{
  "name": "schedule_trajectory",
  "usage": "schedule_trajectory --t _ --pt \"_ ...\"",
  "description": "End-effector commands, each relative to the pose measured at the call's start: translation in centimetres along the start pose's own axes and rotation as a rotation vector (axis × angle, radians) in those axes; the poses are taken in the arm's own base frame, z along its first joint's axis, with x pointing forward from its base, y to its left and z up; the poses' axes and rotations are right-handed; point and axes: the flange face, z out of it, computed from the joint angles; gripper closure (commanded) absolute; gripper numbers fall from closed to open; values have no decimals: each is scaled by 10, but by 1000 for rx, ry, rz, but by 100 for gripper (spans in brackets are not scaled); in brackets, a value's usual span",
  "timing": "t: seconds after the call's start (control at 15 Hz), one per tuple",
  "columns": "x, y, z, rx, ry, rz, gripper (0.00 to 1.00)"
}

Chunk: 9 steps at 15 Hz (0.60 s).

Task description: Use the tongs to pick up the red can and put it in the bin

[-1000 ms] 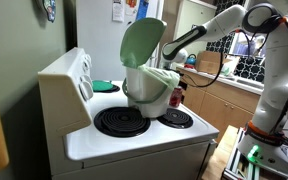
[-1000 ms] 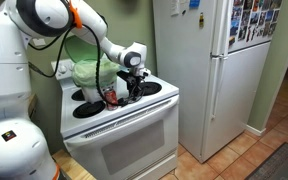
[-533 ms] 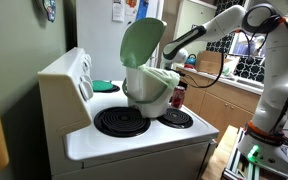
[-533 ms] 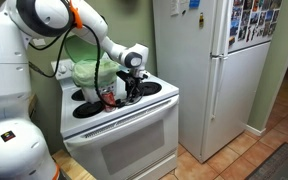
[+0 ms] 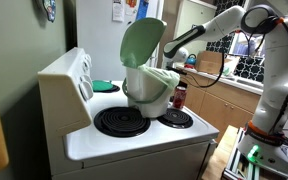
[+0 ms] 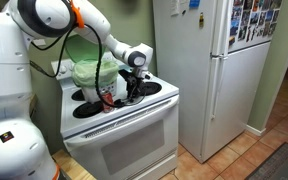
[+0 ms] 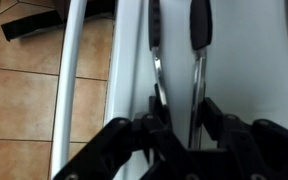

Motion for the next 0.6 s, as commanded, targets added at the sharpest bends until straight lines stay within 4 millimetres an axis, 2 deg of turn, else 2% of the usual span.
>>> schedule_trajectory --t 0.0,0.07,0.13,0.47,0.53 --pt "5 7 -7 30 -29 26 64" --pt "6 7 -9 32 -30 28 63" --pt "6 7 -10 34 -30 30 68" --pt "5 3 -12 33 -41 33 45" --pt "6 1 -11 33 -46 30 49"
